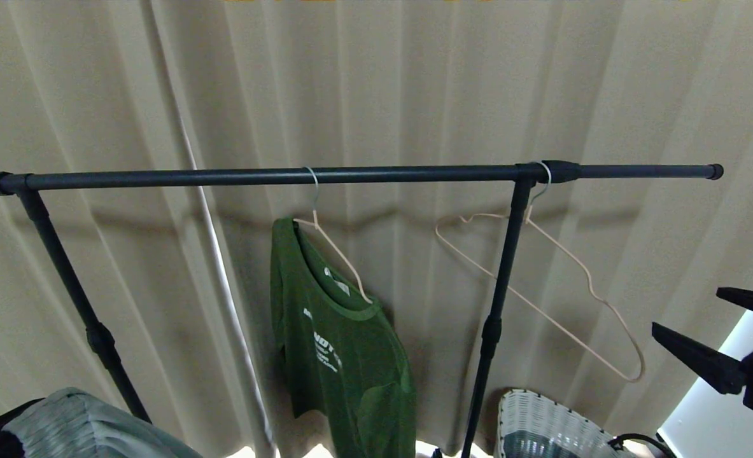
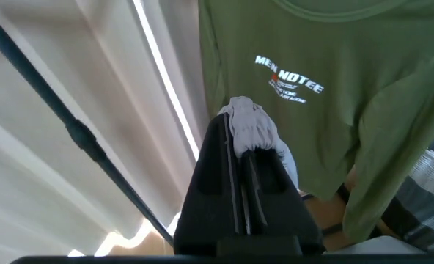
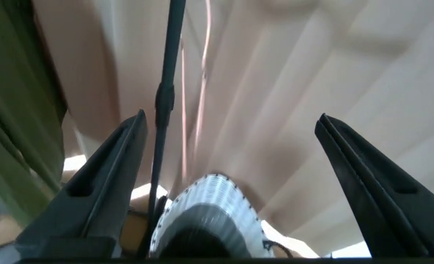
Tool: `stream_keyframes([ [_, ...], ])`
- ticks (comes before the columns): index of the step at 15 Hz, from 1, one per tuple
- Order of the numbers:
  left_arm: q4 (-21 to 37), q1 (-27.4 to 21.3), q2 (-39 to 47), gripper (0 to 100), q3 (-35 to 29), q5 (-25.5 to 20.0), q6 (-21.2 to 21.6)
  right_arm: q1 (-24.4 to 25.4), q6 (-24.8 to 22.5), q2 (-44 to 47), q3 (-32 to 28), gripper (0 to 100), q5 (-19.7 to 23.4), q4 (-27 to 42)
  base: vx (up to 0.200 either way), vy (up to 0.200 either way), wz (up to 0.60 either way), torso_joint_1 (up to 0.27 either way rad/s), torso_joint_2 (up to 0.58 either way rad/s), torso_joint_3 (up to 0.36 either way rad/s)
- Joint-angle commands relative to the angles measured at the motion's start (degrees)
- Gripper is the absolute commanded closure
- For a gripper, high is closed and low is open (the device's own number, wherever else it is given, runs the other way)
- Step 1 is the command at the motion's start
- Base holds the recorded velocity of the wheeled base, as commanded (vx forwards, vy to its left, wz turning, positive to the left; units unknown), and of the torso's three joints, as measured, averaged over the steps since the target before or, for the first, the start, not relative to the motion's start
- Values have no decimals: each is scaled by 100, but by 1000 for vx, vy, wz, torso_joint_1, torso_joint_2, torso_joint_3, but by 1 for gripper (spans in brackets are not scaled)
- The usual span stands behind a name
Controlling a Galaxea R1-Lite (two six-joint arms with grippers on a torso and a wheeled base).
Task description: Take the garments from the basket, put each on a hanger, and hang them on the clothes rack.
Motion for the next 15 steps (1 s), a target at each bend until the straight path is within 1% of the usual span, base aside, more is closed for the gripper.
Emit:
stream_keyframes([
  [1, -1, -11, -53, 100, -15, 4, -5, 278, -1, 1313, -1286, 0, 10, 845, 0, 0, 0, 0, 0, 0],
  [2, -1, -11, -79, 100, -15, 4, -5, 305, -1, 1462, -1550, 0, 1, 1188, 0, 0, 0, 0, 0, 0],
  [3, -1, -11, -79, 100, -7, 4, 3, 375, -1, 1691, -2016, 0, 1, 1829, 0, 0, 0, 0, 0, 0],
  [4, -1, -11, -79, 100, -7, 4, 3, 419, -1, 1919, -2385, 0, -8, 2216, 0, 0, 0, 0, 0, 0],
  [6, -1, -11, -88, 100, -7, 4, 3, 428, 17, 2394, -2807, 0, -34, 2480, 0, 0, 0, 0, 0, 0],
  [8, -1, -11, -79, 100, 11, 4, 3, 454, 122, 2816, -2939, 0, -43, 2436, 0, 0, 0, 0, 0, 0],
  [11, -1, -20, -79, 100, 20, 4, 21, 516, 412, 3325, -3343, 0, -60, 2436, 0, 0, 0, 0, 0, 0],
  [13, -1, -20, -79, 100, 29, 4, 21, 516, 509, 3545, -3536, 0, -69, 2427, 0, 0, 0, 0, 0, 0],
  [15, 7, -20, -79, 100, 29, 4, 21, 525, 535, 3580, -3580, 0, -78, 2427, 0, 0, 0, 0, 0, 0],
])
